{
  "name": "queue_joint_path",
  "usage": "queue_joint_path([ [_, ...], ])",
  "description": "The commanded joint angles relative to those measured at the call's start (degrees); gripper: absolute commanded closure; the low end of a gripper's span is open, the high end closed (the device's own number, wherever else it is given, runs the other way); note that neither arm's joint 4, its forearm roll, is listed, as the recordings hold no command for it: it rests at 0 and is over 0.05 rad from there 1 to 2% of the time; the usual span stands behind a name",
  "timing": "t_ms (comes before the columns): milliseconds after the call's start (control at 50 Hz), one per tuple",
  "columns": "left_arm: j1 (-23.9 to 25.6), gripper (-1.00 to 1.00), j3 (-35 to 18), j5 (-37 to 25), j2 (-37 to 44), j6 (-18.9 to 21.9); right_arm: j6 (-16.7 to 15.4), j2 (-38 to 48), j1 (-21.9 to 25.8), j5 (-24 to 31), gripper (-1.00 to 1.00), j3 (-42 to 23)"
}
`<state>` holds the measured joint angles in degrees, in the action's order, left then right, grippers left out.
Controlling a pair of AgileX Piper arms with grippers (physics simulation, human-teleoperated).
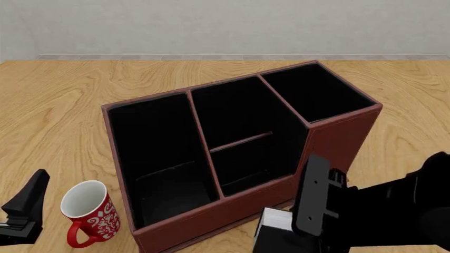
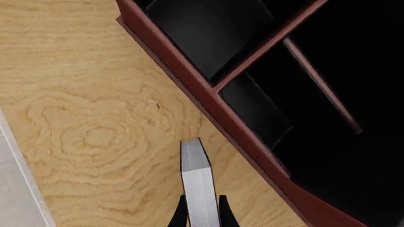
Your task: Pick up the book and place it in the right compartment of the caddy.
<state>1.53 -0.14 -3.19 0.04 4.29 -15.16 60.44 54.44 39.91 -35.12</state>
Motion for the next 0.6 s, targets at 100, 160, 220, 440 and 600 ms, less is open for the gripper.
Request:
queue_joint_path([
  [100, 0.3, -1.00, -0.1, 0.1, 0.0, -0.5, 3.5, -0.2, 1.3, 2.3, 1.00, -0.3],
  [160, 0.2, -1.00, -0.3, 0.1, 0.0, -0.6, 3.0, -1.0, 0.8, 3.4, 1.00, -0.7],
  [220, 0.4, -1.00, -0.7, -0.1, 0.0, -0.7, 2.7, -1.7, 0.6, 4.3, 1.00, -0.9],
  [440, 0.6, -1.00, -1.6, -0.1, 0.1, -1.1, 1.6, -3.7, -0.1, 7.0, 1.00, -1.8],
  [600, 0.6, -1.00, -2.3, -0.4, 0.0, -1.2, -0.2, -6.5, -1.6, 10.2, 1.00, -3.2],
])
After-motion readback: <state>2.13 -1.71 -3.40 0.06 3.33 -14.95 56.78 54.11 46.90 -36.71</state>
